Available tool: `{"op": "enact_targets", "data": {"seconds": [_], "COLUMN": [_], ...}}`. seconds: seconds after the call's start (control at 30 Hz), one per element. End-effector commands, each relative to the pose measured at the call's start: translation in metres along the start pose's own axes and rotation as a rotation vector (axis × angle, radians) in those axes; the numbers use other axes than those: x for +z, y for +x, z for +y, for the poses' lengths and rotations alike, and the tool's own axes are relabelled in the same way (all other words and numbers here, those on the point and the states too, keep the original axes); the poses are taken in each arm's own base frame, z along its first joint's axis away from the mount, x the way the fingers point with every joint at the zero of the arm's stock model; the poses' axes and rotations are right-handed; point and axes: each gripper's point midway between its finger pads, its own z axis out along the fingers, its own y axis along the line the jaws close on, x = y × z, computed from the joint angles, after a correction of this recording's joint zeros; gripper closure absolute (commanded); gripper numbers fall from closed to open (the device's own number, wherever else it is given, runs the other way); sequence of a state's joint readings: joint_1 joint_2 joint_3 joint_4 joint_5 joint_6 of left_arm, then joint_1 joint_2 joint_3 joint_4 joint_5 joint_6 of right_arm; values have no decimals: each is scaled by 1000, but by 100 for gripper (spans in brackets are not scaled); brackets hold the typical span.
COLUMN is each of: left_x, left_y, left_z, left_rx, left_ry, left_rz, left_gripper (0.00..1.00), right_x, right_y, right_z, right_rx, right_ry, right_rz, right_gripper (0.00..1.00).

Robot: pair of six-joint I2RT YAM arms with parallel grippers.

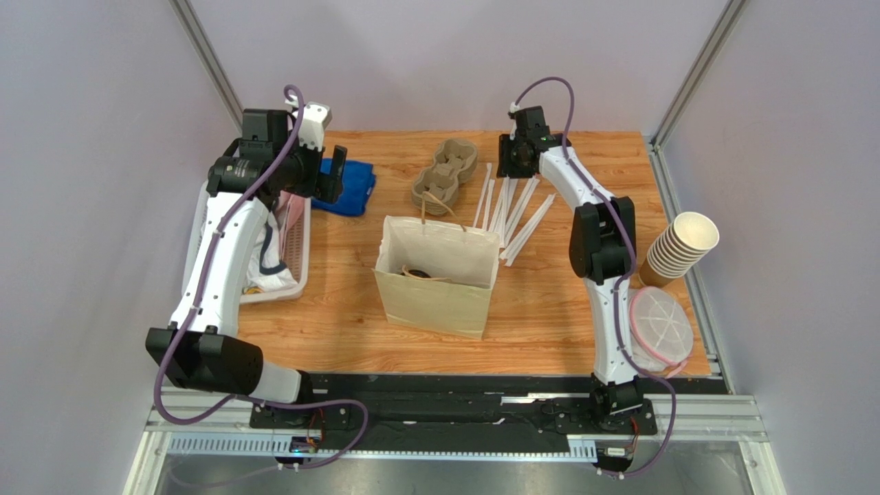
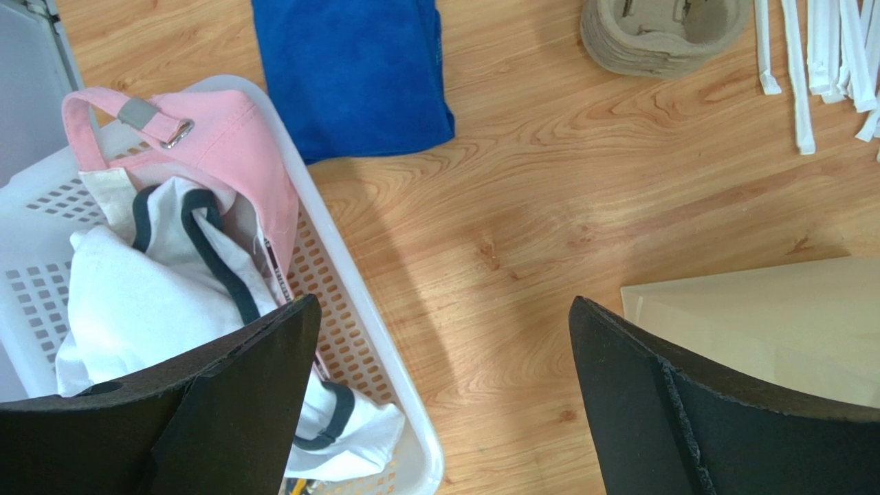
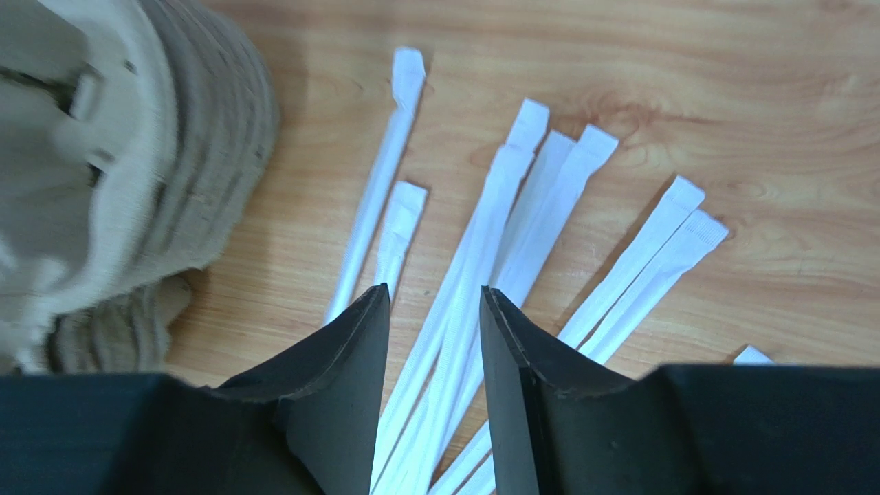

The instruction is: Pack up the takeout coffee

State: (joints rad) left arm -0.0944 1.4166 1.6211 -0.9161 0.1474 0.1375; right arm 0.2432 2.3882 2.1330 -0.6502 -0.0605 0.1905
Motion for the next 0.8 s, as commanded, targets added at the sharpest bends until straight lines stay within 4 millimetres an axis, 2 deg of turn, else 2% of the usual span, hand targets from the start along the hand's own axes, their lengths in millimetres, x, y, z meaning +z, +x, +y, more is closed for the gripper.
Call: {"op": "enact_targets", "data": {"seconds": [0.0, 0.17, 0.3, 0.63, 0.77], "left_x": [-6, -4, -2, 1, 0], "left_y": [-16, -20, -21, -14, -14], "left_z": [9, 12, 12, 14, 14], "left_rx": [23, 31, 29, 38, 42], "left_ry": [-24, -29, -28, -33, -33], "left_rz": [-25, -18, -15, 9, 13], "left_gripper": [1, 1, 1, 1, 1], "right_x": [-19, -4, 18, 48, 56], "right_y": [-48, -36, -27, -16, -21], "right_z": [25, 49, 48, 48, 47], "right_rx": [36, 51, 56, 44, 24], "right_ry": [-49, -86, -67, -54, -35], "right_rz": [-134, -107, -95, -91, -119], "right_gripper": [60, 63, 64, 64, 64]}}
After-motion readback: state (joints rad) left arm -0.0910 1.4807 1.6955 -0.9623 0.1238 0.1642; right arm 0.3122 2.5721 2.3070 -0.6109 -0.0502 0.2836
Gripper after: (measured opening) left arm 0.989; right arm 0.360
